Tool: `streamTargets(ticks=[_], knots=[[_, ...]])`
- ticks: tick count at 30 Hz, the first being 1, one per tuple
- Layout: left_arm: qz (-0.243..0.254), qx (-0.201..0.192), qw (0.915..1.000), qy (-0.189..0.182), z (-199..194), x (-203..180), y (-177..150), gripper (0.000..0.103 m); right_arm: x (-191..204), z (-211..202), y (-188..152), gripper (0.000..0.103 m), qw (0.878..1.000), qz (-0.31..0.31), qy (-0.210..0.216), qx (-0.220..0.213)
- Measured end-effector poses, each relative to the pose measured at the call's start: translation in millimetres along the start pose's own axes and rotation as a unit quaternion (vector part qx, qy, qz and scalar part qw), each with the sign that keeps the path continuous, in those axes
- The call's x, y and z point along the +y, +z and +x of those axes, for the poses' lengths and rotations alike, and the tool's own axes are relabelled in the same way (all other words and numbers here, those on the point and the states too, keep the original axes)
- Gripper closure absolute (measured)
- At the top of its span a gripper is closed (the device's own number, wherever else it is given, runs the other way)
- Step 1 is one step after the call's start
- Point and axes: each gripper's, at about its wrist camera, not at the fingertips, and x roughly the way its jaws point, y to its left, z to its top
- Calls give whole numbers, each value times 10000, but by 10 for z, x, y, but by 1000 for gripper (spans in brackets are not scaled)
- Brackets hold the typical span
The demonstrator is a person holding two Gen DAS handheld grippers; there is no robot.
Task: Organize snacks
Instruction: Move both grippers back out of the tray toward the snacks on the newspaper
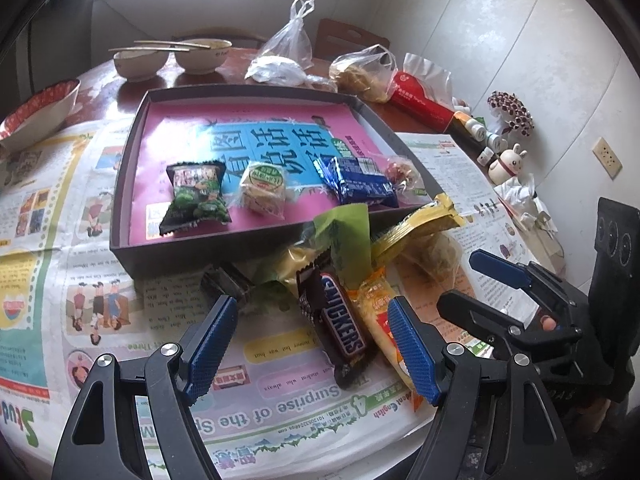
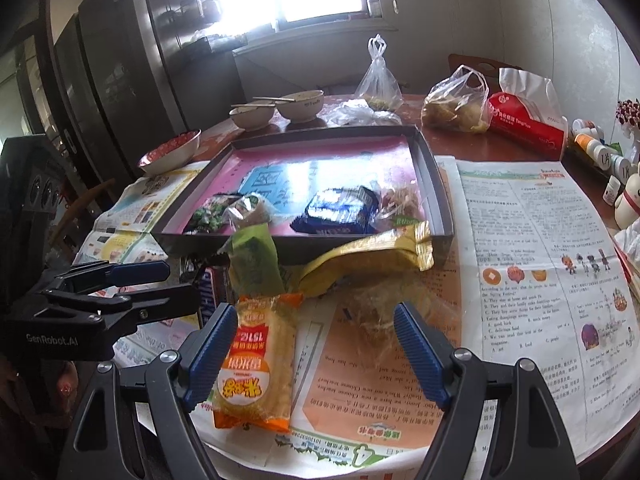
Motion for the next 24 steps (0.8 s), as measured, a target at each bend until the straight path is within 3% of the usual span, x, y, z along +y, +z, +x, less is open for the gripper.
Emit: streamTargets(ticks=[15, 24], knots=[[-219, 108, 9997, 7, 40, 11, -58, 25, 187, -22, -155, 23, 9991, -350, 187, 134], [-273, 173, 9993, -183, 86, -23, -85, 25, 310, 83, -228, 23, 9977, -565, 230, 285]])
